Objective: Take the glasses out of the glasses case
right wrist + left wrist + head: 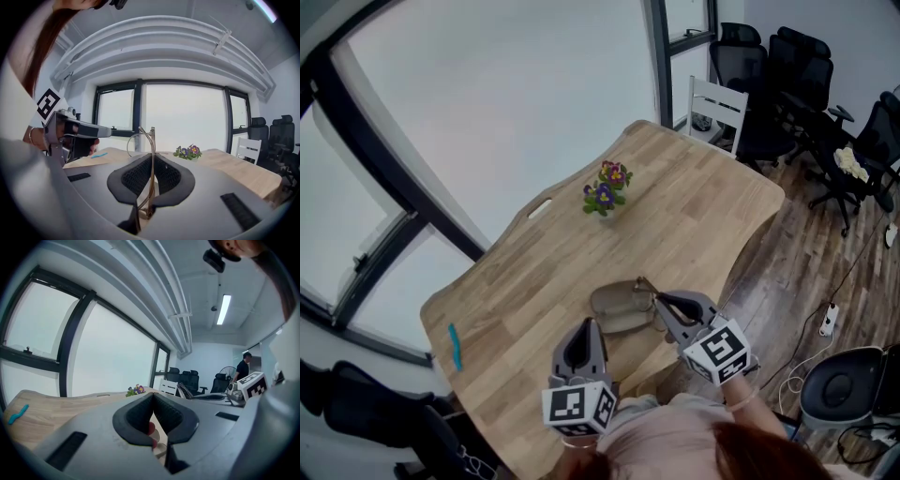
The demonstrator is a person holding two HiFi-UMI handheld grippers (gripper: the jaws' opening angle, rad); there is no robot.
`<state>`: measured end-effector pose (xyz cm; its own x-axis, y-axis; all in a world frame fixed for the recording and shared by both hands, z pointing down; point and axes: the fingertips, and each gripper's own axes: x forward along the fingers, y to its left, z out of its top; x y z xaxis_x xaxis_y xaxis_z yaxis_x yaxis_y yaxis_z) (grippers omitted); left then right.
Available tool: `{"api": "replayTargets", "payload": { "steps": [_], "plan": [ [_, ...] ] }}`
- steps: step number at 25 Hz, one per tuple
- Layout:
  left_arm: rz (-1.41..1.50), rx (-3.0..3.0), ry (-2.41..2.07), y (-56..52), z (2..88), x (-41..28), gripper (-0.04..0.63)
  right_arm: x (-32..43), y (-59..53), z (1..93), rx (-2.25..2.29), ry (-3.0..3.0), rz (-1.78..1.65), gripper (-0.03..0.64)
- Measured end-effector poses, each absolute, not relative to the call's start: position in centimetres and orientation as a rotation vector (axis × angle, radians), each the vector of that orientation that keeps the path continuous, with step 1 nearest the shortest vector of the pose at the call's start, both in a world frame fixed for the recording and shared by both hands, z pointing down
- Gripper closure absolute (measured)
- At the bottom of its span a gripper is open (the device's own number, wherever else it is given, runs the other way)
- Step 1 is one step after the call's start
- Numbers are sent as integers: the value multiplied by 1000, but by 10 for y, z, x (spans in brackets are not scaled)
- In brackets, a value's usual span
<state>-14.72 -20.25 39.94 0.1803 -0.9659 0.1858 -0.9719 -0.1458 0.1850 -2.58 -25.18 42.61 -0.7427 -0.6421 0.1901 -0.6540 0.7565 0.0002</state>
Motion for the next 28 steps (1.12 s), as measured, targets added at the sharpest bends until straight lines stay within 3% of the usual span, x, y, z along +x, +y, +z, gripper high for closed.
{"api": "replayTargets", "payload": {
  "steps": [28],
  "plan": [
    [72,2246,-1858,-167,374,-100,594,26,-214,384,1087,-2853,81,604]
  ]
}}
